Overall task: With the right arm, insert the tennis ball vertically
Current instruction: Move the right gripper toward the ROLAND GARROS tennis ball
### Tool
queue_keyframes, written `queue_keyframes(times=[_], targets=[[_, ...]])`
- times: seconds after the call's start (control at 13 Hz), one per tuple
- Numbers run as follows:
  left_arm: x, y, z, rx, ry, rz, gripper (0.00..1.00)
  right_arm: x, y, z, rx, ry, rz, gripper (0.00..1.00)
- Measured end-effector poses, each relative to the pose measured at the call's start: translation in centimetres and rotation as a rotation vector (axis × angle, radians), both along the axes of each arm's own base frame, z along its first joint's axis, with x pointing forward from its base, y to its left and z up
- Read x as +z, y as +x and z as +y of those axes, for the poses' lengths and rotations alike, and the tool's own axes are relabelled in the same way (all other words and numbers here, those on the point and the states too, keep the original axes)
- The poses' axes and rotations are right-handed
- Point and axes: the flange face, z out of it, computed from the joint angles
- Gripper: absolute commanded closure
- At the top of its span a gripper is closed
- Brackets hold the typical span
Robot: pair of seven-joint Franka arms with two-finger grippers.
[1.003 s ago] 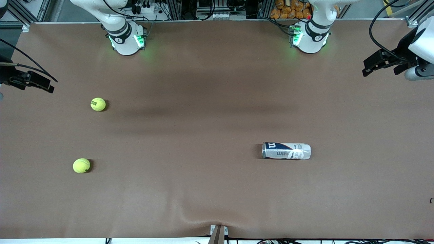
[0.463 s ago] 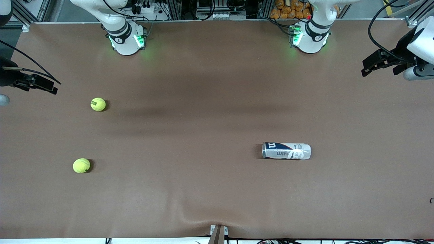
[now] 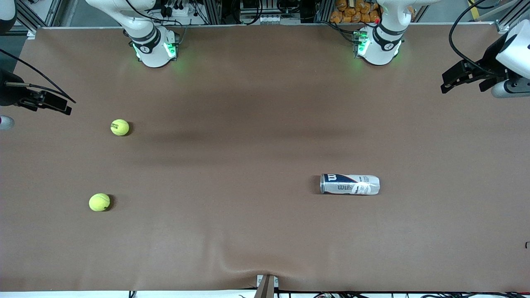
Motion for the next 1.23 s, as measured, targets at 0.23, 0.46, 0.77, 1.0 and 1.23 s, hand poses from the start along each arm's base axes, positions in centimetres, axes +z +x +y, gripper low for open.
queue_keyframes(times=[0.23, 0.46, 0.77, 1.0, 1.23], targets=[[0.0, 0.0, -0.1, -0.002, 0.0, 0.0, 0.0, -1.7, -0.2, 0.0, 0.0, 0.002, 0.038, 0.0], [0.0, 0.0, -0.2, -0.003, 0.0, -0.001, 0.0, -4.0, -0.7, -0.8, -0.015, 0.006, 0.087, 0.0], [0.1, 0.0, -0.2, -0.005, 0.0, -0.001, 0.0, -6.3, -1.4, -2.5, -0.048, 0.012, 0.138, 0.0], [0.3, -0.2, -0.2, -0.009, 0.0, -0.006, 0.0, -7.7, -1.8, -2.6, -0.051, 0.015, 0.17, 0.0], [1.2, -0.8, -1.0, -0.025, 0.001, -0.024, 0.0, -9.3, -2.3, -2.5, -0.05, 0.018, 0.206, 0.0]])
